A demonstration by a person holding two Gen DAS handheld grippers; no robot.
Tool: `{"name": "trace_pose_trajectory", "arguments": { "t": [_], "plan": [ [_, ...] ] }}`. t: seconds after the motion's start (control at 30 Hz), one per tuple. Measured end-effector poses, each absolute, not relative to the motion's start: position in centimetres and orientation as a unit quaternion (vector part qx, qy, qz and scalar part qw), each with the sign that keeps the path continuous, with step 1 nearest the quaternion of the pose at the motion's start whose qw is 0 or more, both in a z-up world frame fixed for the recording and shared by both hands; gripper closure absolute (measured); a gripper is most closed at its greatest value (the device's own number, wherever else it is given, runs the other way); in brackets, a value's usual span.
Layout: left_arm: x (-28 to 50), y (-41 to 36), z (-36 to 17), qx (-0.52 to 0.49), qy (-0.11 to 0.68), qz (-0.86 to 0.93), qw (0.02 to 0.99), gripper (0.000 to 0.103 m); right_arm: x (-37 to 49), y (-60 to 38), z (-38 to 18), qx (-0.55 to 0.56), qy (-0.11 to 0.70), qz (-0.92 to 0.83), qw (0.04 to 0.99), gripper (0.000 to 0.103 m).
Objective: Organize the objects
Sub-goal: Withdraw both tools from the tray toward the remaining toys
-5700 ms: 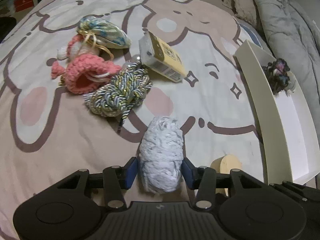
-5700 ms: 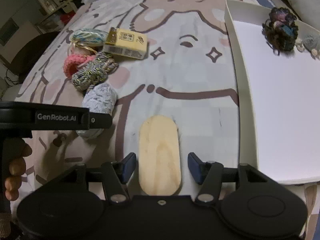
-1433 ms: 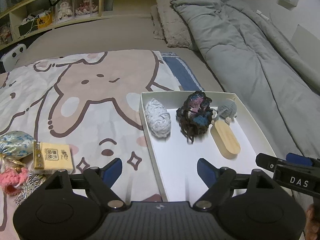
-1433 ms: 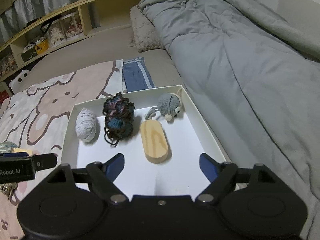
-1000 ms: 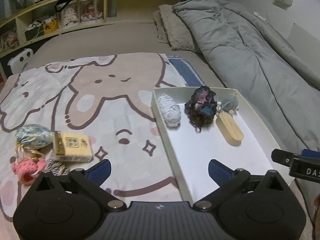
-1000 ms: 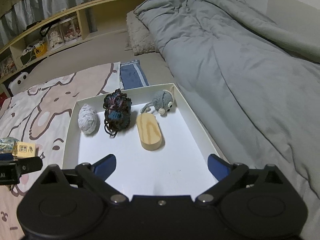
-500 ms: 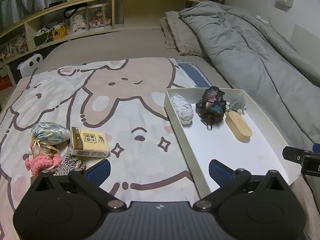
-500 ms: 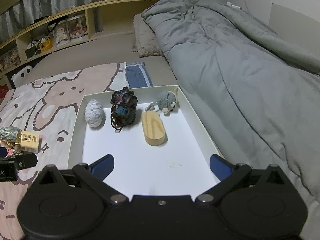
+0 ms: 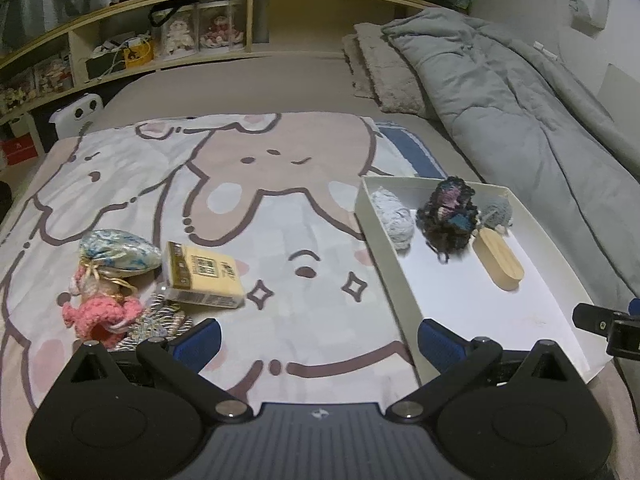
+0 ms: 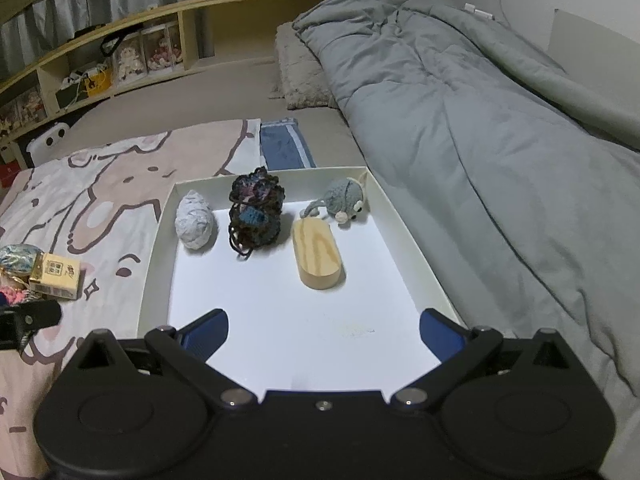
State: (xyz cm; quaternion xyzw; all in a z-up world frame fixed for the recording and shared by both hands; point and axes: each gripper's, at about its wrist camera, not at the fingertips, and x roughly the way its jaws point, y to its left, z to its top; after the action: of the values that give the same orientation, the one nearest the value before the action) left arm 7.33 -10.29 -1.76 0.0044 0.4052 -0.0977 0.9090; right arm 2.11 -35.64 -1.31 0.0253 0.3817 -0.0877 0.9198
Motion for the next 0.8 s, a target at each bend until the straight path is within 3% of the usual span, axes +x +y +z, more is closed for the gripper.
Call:
{"name": "trace_pose_trajectory", "arguments": {
  "t": [0.8],
  "plan": [
    [6.2, -0.1, -1.1, -0.062, 0.393, 0.05, 0.916, 0.0, 5.4, -27.8, -0.5, 0.04, 0.365, 0.029, 0.93, 0.0]
  ]
}}
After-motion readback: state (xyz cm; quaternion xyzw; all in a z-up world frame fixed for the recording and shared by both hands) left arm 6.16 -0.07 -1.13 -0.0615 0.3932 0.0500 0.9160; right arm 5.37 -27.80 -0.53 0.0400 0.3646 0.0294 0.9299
